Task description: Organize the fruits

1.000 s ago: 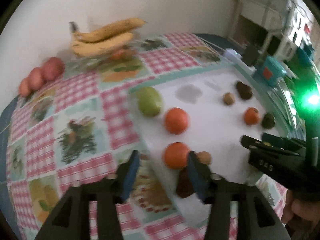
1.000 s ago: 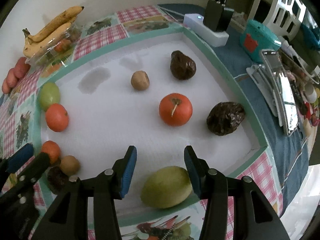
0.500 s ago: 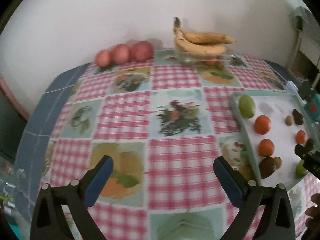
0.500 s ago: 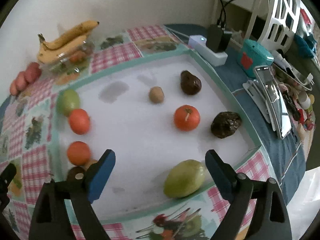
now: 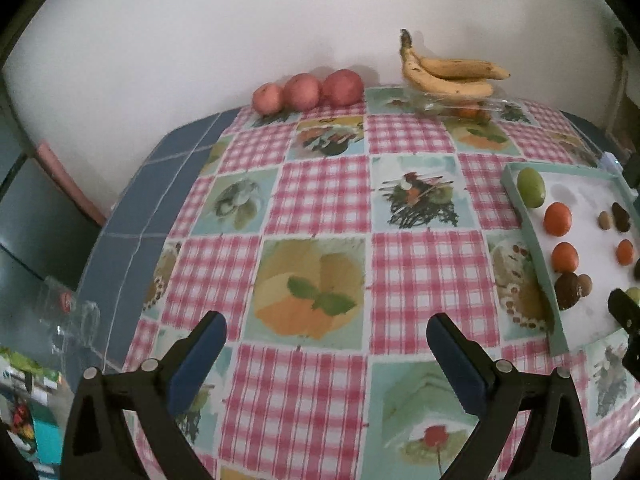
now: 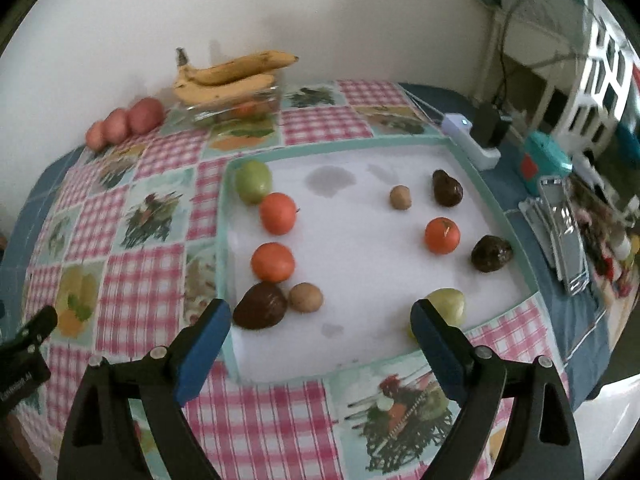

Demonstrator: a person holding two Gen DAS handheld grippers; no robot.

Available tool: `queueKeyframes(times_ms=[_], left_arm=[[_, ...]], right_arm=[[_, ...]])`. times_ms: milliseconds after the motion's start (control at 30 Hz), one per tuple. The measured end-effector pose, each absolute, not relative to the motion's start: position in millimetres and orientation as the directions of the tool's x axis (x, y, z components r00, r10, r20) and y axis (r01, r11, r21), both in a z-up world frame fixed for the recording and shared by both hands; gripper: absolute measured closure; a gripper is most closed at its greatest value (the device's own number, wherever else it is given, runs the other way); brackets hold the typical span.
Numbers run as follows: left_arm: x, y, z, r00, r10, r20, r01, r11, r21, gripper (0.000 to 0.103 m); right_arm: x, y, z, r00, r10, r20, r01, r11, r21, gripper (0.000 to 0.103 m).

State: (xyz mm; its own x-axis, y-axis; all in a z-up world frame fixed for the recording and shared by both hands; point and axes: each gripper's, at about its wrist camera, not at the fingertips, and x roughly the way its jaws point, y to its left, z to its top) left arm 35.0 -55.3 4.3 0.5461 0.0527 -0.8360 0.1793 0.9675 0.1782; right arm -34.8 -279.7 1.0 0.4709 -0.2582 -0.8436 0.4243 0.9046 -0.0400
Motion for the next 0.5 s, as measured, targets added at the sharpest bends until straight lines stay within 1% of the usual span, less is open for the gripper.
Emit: queueKeyframes(times_ms=[233, 500], left_arm=[[25, -39, 6, 0.525, 0.038, -0.850, 0.154, 0.978, 0.138, 0.001], [27, -36, 5, 0.507, 0.013, -0.862, 0.160, 0.981, 0.109, 0.001]], right_arm=[[-46, -260, 11, 0.503, -0.271, -0.821, 0.377, 0.923, -0.073, 0.011], [-45, -255, 15, 0.526, -0.256, -0.811, 0.366, 0.929, -0.056, 0.011]])
